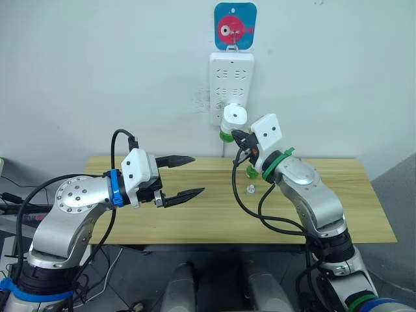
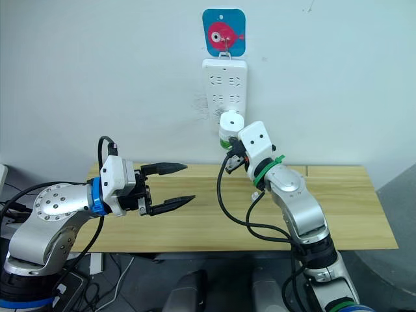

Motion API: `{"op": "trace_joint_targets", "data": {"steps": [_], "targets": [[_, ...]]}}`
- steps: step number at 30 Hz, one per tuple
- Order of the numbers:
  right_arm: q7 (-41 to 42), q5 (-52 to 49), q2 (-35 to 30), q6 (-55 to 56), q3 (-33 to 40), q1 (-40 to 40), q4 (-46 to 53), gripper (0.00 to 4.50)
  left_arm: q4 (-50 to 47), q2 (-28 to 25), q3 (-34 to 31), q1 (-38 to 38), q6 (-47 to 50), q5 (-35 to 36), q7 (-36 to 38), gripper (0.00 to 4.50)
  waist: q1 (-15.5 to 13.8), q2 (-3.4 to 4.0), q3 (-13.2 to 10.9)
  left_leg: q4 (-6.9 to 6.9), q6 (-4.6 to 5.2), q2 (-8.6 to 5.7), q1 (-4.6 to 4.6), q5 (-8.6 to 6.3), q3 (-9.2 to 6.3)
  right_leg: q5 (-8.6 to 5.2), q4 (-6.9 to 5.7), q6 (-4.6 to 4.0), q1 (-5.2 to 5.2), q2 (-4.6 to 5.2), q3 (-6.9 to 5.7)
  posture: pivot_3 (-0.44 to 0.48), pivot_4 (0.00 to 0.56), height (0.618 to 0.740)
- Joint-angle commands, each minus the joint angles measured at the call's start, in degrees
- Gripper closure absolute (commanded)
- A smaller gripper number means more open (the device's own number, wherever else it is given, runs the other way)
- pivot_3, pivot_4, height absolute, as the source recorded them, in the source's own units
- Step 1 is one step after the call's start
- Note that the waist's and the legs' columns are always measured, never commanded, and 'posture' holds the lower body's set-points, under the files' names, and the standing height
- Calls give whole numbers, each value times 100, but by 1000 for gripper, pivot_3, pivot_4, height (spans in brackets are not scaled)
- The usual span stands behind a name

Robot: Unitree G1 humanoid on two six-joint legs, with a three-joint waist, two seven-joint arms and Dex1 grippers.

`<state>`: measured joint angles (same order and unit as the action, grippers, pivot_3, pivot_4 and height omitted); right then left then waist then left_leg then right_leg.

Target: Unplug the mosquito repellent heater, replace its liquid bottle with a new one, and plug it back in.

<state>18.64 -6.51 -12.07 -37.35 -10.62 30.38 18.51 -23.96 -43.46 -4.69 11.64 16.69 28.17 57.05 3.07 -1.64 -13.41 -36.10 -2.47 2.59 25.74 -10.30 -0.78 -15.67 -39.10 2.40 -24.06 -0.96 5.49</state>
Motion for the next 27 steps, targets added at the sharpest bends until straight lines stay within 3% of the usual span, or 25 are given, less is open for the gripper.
{"op": "trace_joint_targets", "data": {"steps": [1, 7, 8, 11, 14, 20, 21, 27], "targets": [[468, -389, -246, -75, 181, -44, 598, 4438, 44, 29, -29, 42, -186, -53, 31, 794, -3, 0, 0, 0, 0, 0, 1, 0, 0, 0, 0, 0, 0, 1, 0, -15, 215, 740], [1360, -1083, -1057, -374, 262, -542, 1490, 4438, 394, -2, -55, -91, -405, -292, 12, 794, 3, 0, 1, 17, 0, 0, 6, -3, -4, -3, 6, -2, -5, 1, -4, -15, 189, 740], [1540, -1126, -1366, -383, 378, -618, 1605, 4285, 469, -106, -81, -149, -433, -279, 172, 629, 4, 0, 1, 17, 0, 0, 6, -3, -5, -3, 6, -2, -5, 1, -5, -14, 183, 740], [2406, -1405, -2442, -229, 824, -1008, 1911, 3510, 771, -425, -163, -224, -595, -339, 616, 0, 5, -3, 3, 13, 0, -3, 6, -3, -2, -4, 8, -2, -2, 2, -5, -6, 161, 740], [3220, -1711, -3317, 75, 1393, -1509, 1979, 2404, 1057, -660, -234, -195, -754, -352, 912, 0, -22, -8, 22, 8, 0, -6, 5, -2, -1, -4, 9, -2, 0, 3, -8, 4, 141, 740], [3990, -1803, -4232, 661, 2229, -2033, 1479, 203, 1068, -1010, -190, -439, -914, -604, 1153, 0, -17, -15, 141, 10, 0, -6, 1, -2, 9, -4, 10, -2, 0, 3, -6, 22, 98, 740], [4100, -1802, -4342, 748, 2302, -2086, 1387, 33, 1073, -1034, -183, -436, -789, -679, 1022, 0, -19, -18, 169, 10, 0, -6, 2, -2, 9, -4, 10, -2, -1, 3, -7, 23, 94, 740], [4345, -1919, -4510, 975, 2452, -2197, 1121, 33, 1176, -957, -220, -204, -141, -438, 860, 0, -26, -27, 263, 5, 0, -8, -2, -2, 7, -3, 7, -1, 5, 1, -8, 33, 83, 740]]}}
